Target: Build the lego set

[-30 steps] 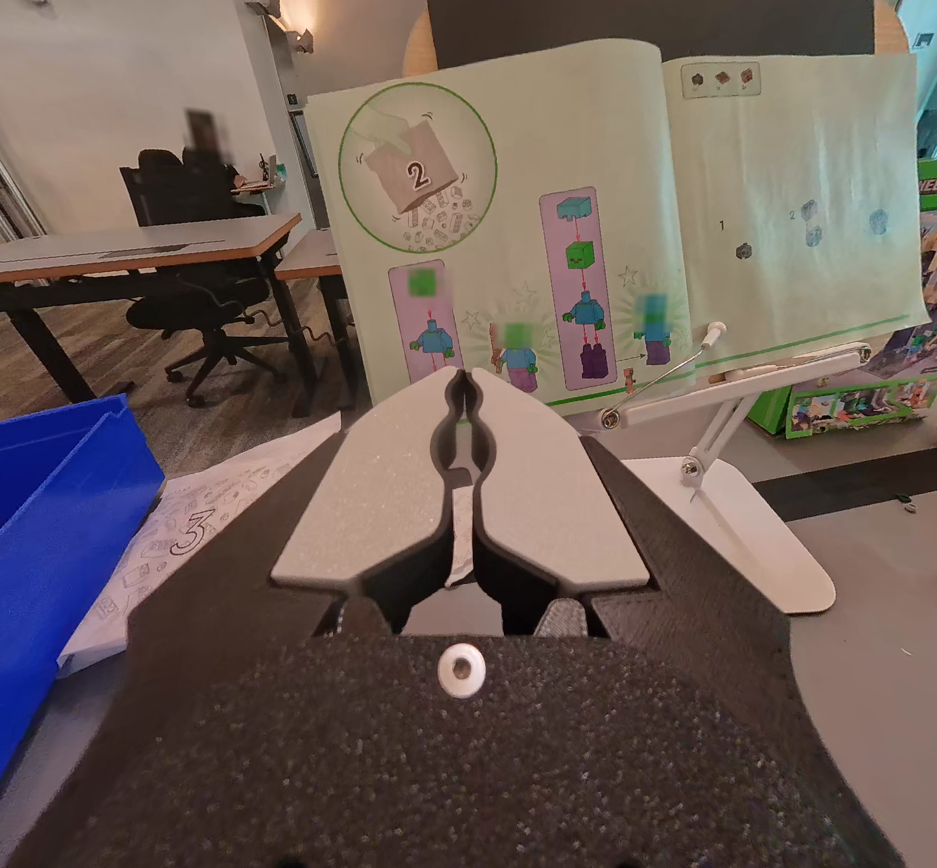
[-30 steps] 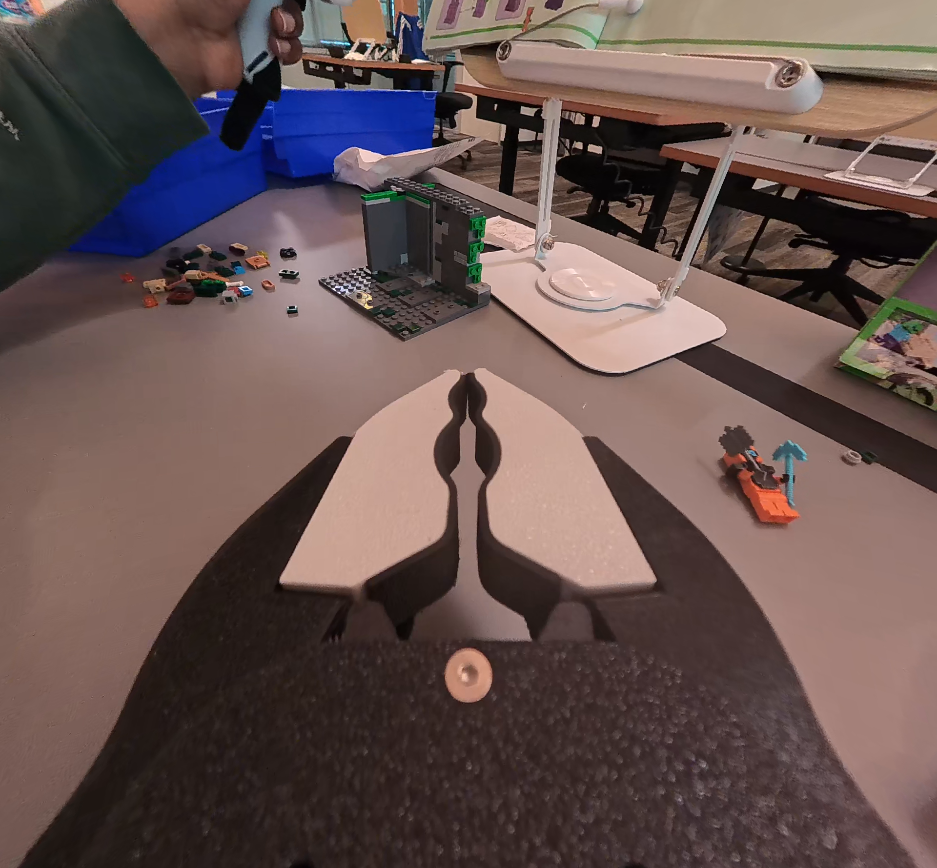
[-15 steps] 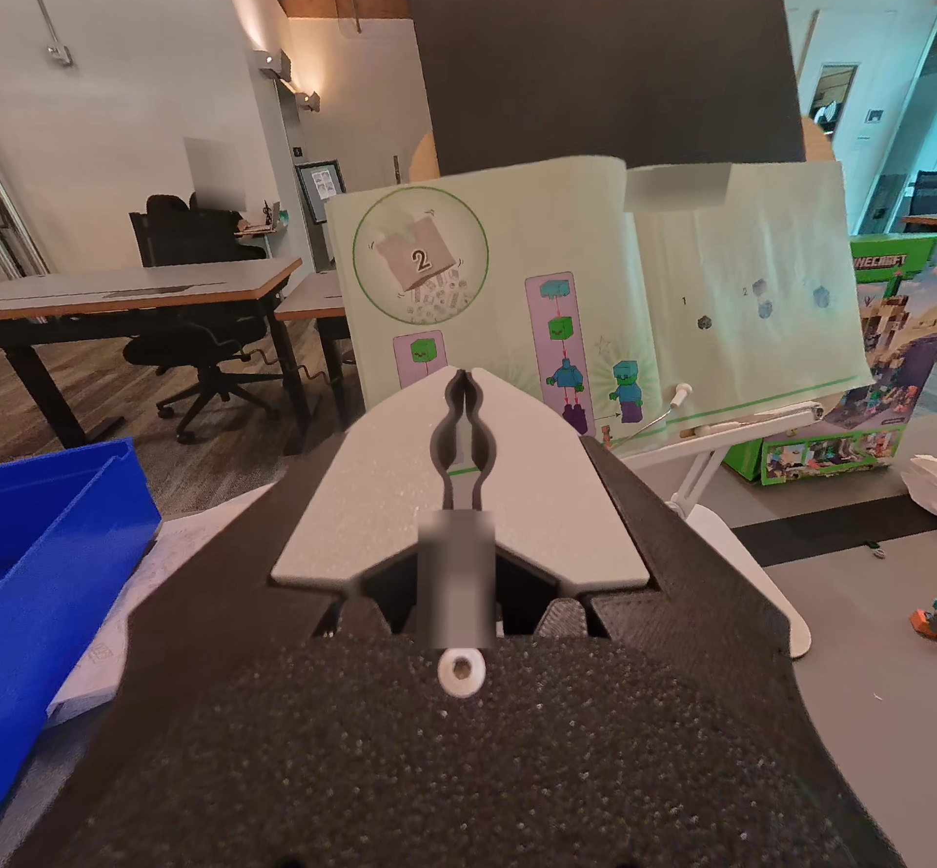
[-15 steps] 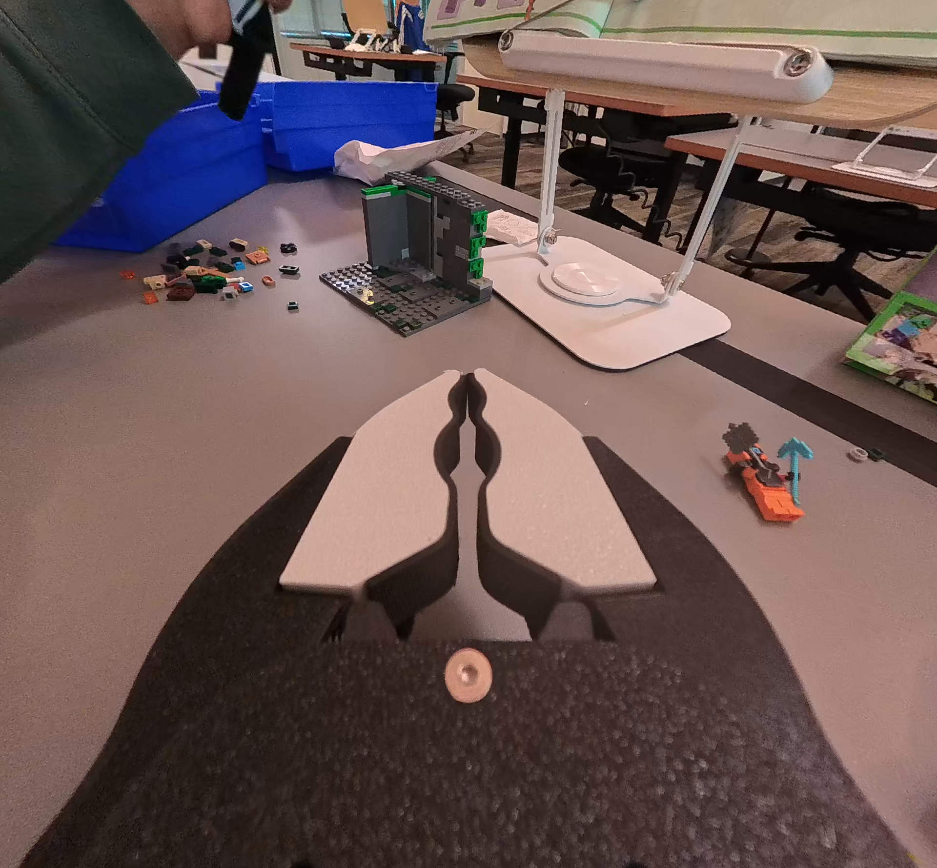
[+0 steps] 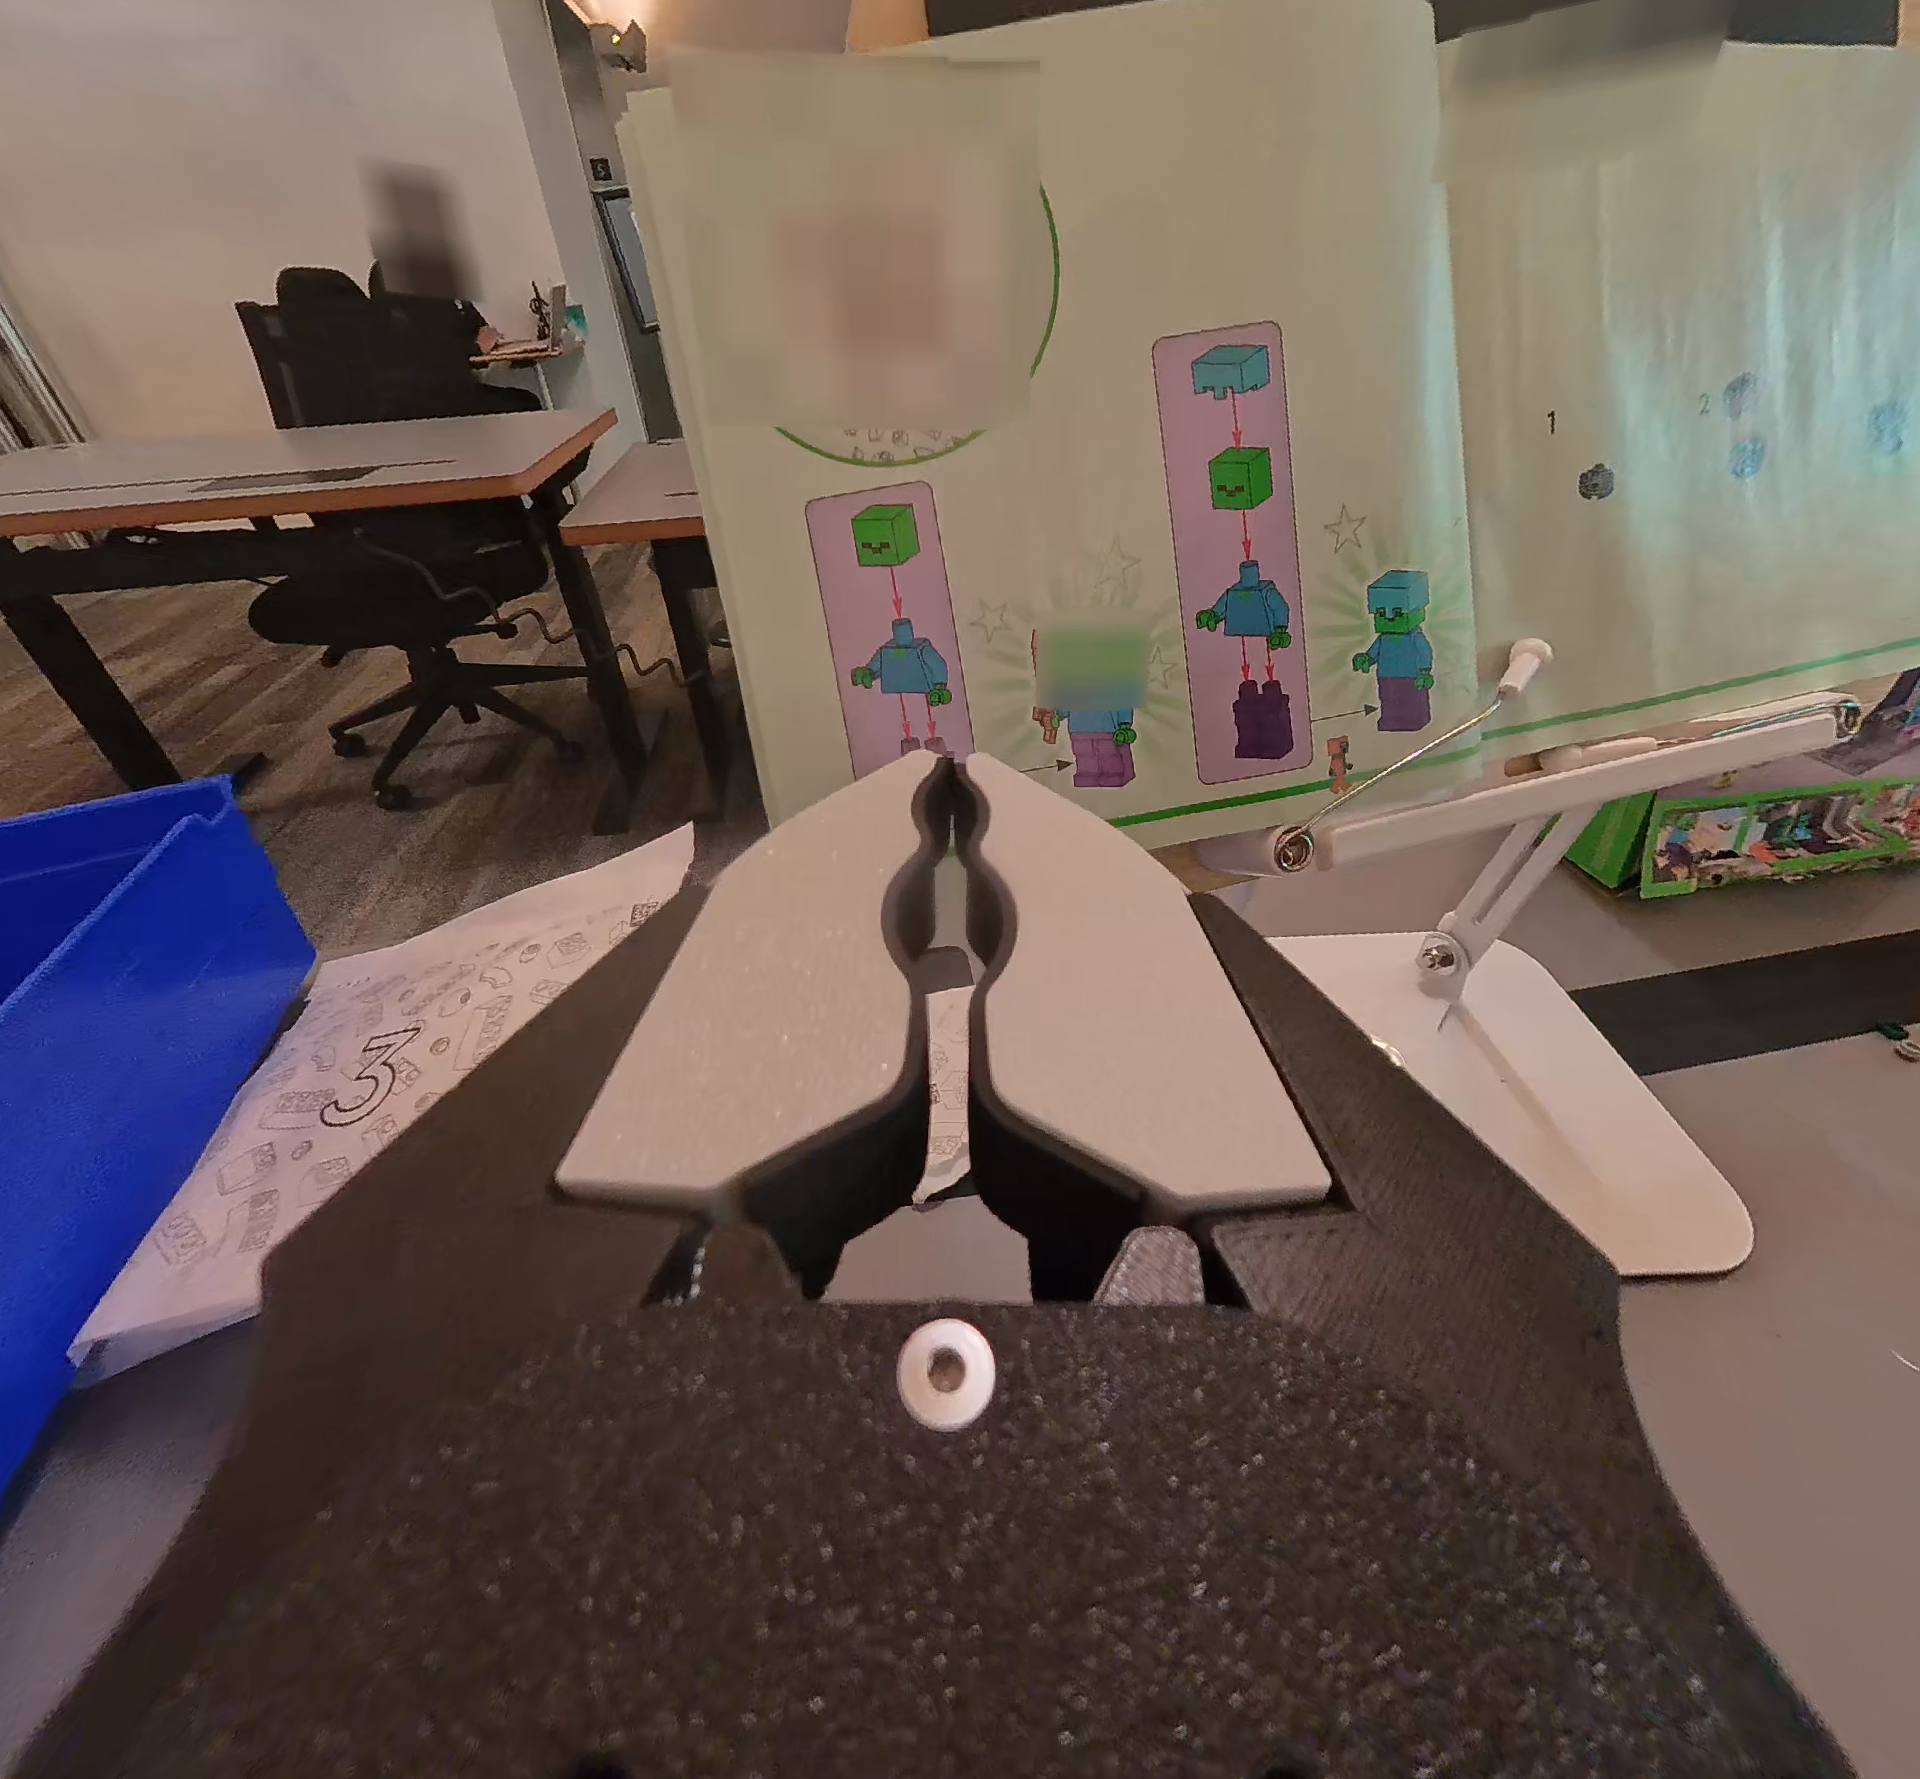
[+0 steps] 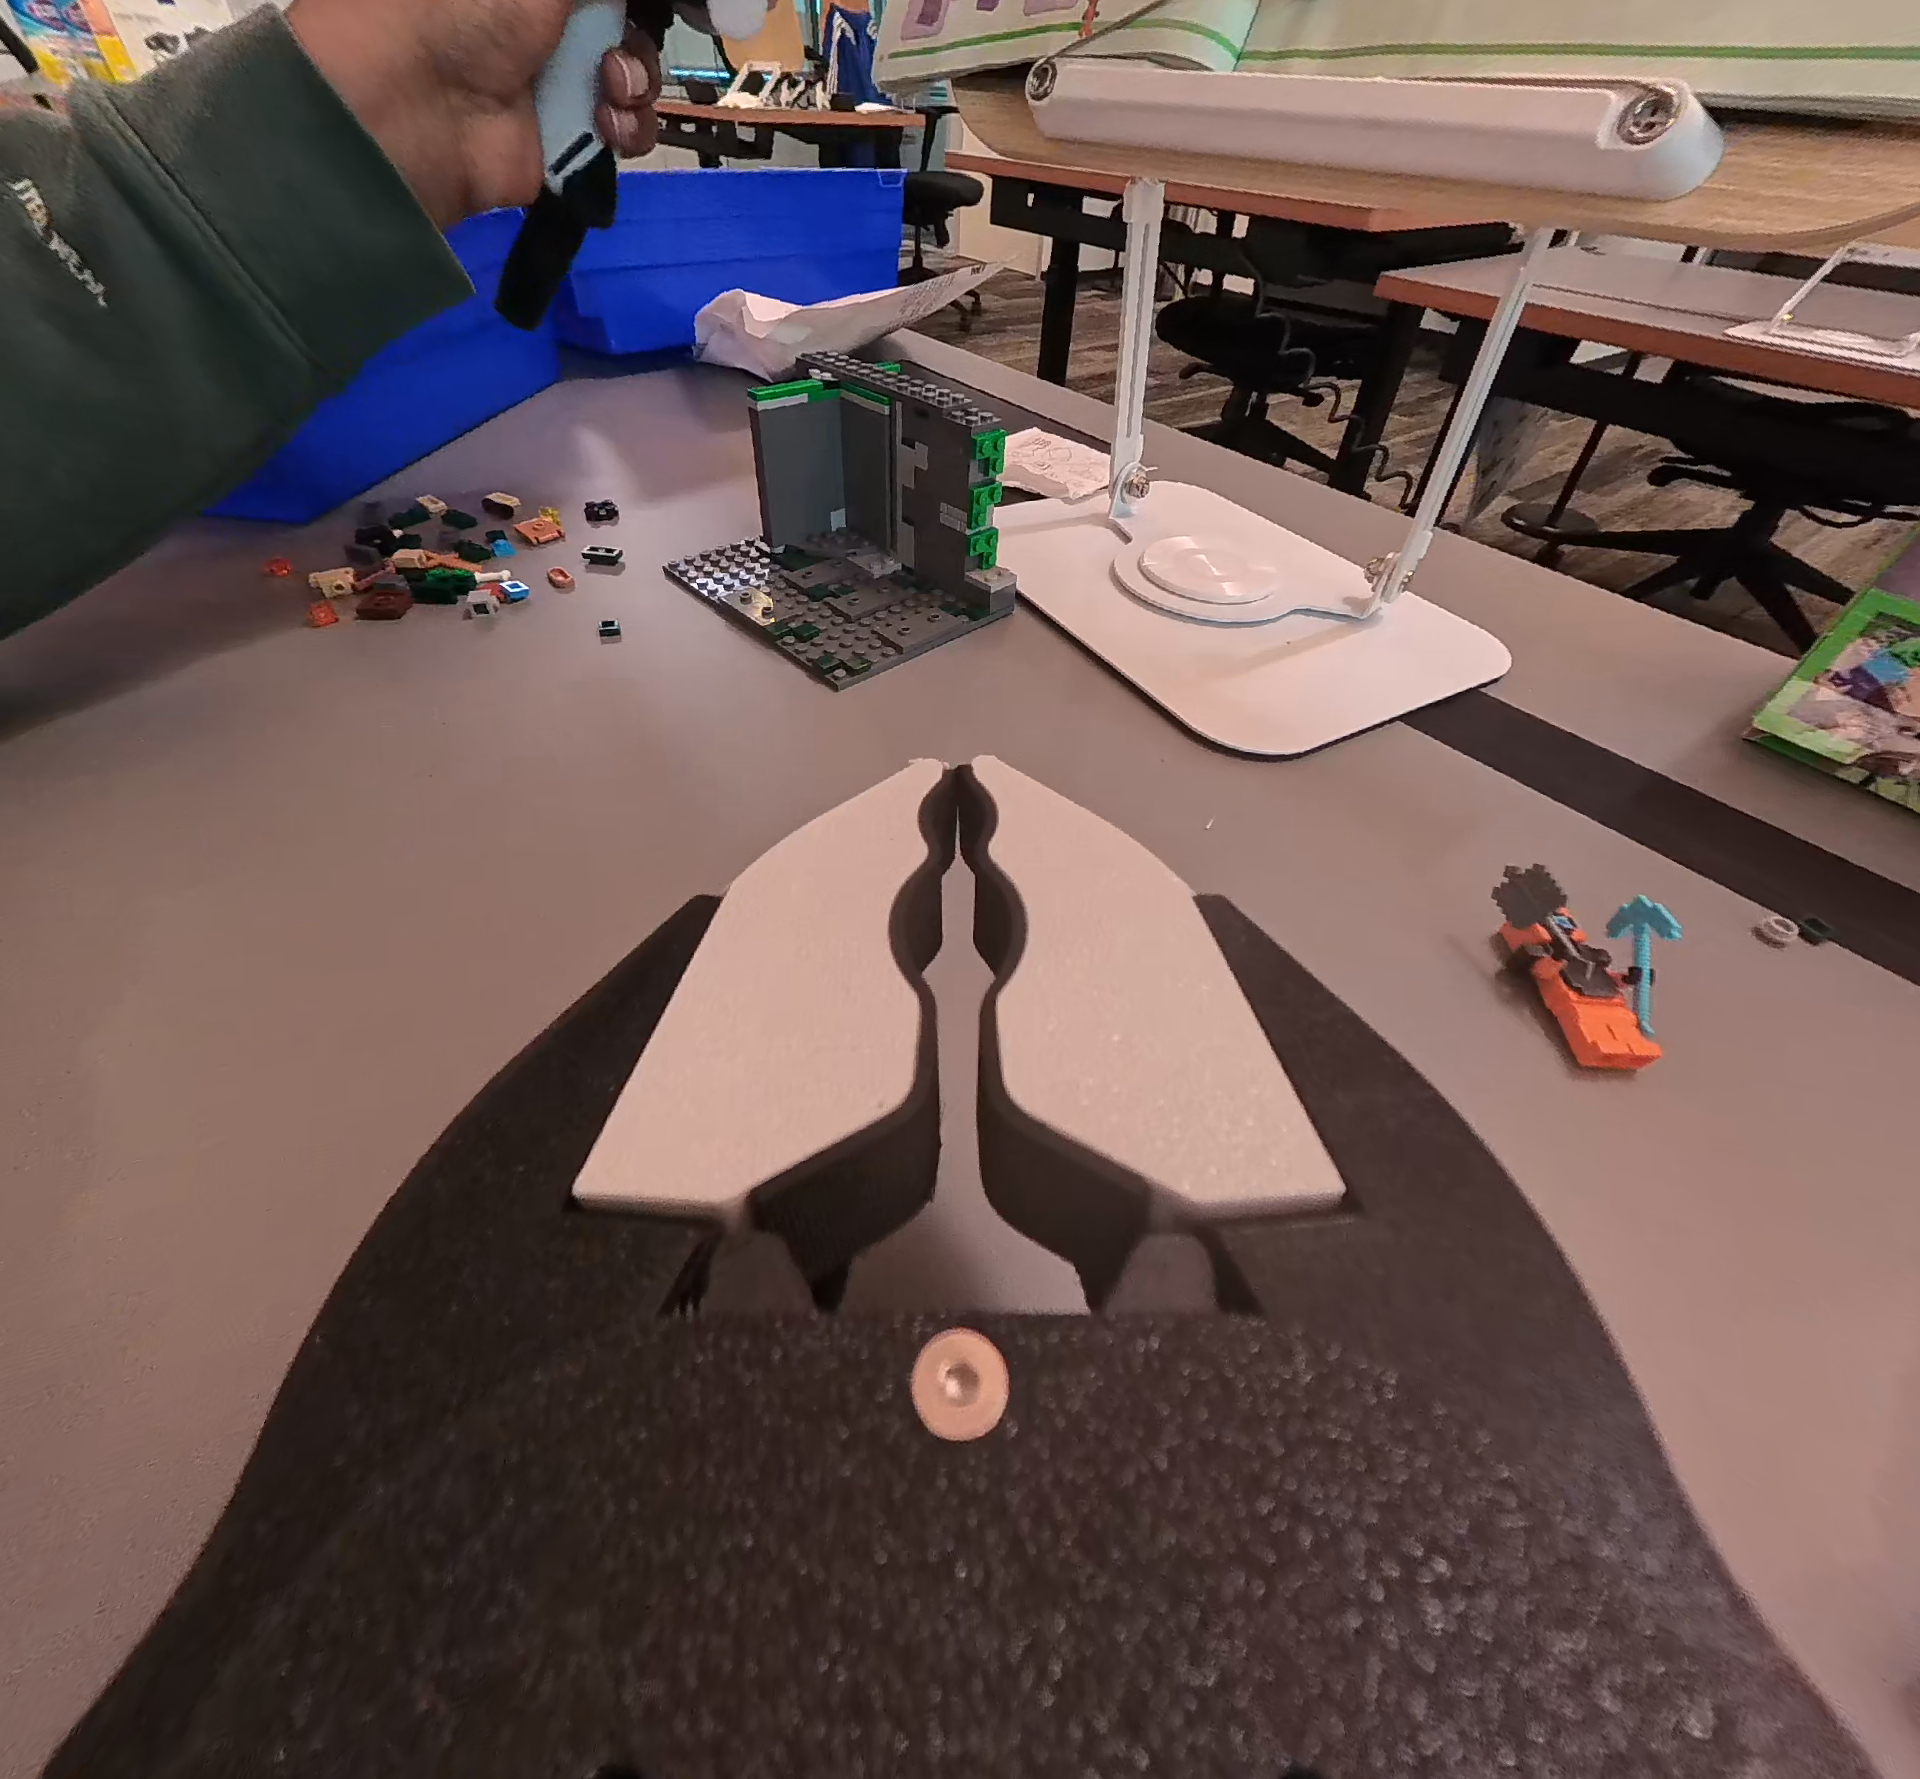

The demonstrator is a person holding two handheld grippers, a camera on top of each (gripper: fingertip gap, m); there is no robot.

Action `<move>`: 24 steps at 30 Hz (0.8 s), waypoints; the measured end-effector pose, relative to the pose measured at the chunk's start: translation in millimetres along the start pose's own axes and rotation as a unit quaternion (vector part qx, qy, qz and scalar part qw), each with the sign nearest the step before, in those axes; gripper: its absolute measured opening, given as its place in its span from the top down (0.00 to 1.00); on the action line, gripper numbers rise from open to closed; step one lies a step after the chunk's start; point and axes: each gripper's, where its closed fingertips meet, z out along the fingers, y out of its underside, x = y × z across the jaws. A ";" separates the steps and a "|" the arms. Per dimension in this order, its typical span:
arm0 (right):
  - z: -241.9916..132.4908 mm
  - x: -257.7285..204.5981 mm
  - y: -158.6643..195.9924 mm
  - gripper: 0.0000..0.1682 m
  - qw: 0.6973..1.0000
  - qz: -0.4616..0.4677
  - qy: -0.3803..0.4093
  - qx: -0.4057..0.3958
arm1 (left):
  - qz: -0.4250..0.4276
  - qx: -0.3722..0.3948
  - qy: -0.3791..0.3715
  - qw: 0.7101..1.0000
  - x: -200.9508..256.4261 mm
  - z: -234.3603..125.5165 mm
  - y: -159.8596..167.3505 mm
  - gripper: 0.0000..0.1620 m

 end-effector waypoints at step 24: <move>-3.3 -1.9 0.2 1.00 1.000 -0.011 0.010 0.000 | 0.066 -0.065 0.033 0.995 -21.3 -100.0 -37.1 1.00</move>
